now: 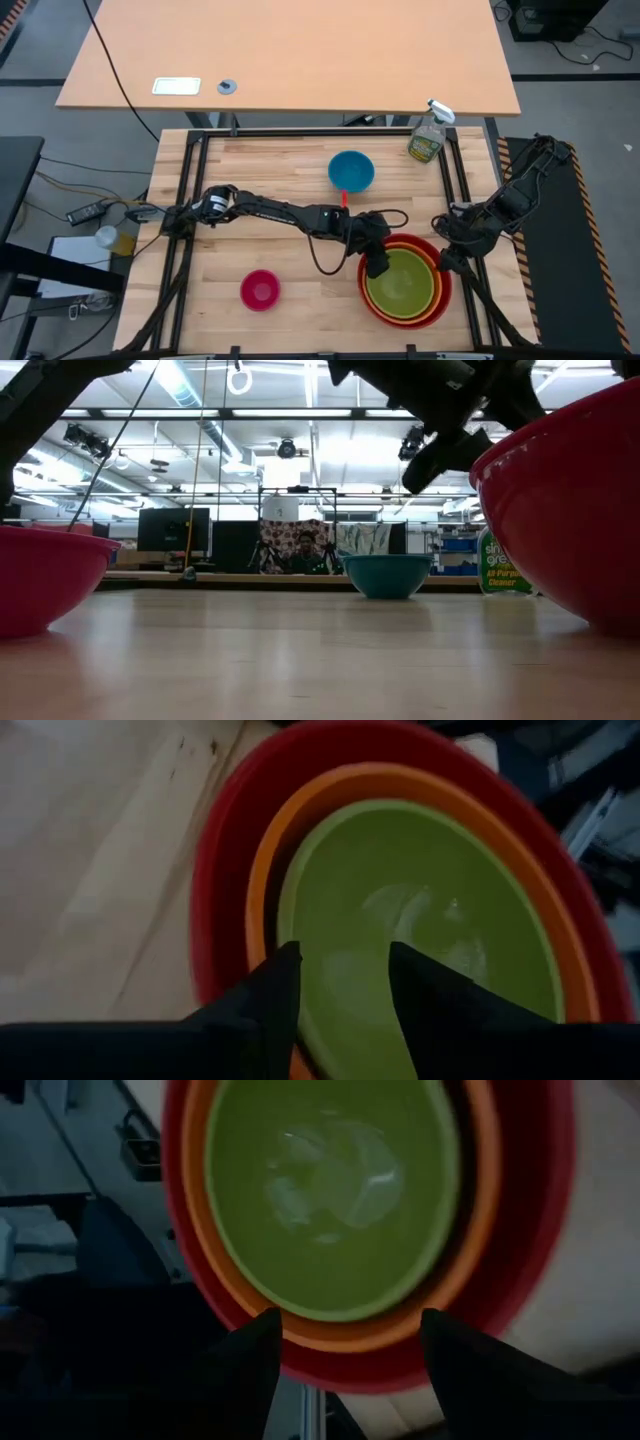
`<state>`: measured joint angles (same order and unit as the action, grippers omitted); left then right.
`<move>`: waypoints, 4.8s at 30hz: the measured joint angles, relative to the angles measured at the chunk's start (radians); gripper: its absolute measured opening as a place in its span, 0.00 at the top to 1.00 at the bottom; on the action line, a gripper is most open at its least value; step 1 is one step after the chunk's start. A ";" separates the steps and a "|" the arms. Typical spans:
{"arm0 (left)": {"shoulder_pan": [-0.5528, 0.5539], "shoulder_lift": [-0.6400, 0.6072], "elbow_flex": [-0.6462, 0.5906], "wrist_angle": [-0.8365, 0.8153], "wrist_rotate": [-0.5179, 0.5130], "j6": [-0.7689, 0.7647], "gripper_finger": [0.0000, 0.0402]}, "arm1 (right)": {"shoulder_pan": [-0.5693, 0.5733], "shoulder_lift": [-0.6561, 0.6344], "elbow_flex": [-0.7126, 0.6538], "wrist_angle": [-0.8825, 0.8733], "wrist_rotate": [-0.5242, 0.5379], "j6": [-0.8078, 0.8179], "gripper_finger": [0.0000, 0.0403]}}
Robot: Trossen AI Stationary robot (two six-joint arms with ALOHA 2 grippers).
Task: Nest bowls inside each other by size order
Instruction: Stack the green bowl on top of the orange bowl, then stack the blue bowl on top of the green bowl
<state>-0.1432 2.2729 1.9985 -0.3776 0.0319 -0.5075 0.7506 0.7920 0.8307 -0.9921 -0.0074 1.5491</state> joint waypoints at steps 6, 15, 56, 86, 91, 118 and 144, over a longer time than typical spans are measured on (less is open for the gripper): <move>-0.031 -0.083 0.000 -0.149 -0.088 0.210 0.61 | 0.000 0.131 0.000 0.108 0.015 -0.198 0.39; -0.104 -0.191 -0.044 -0.316 -0.164 0.386 0.61 | 0.000 0.340 0.000 0.192 0.017 -0.381 0.40; 0.043 -0.567 -0.748 0.212 -0.215 0.153 0.61 | -0.242 0.481 0.283 -0.017 0.139 -0.688 0.43; 0.498 -0.580 -0.797 0.130 -0.060 -0.222 0.50 | -1.189 0.432 0.048 0.359 0.011 -1.048 0.47; 0.498 -0.553 -0.799 0.134 -0.061 -0.216 0.49 | -1.283 0.470 -0.039 0.489 -0.008 -1.023 0.47; 0.483 -0.405 -0.798 0.358 -0.022 -0.199 0.49 | -1.318 0.752 -0.014 0.675 -0.005 -0.966 0.59; 0.423 -0.415 -0.798 0.425 0.163 -0.149 0.49 | -1.308 0.706 -0.014 0.620 -0.095 -1.060 0.92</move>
<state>0.2800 1.8575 1.2003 0.0476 0.1948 -0.6565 -0.5572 1.4983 0.8169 -0.3720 -0.1020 0.4888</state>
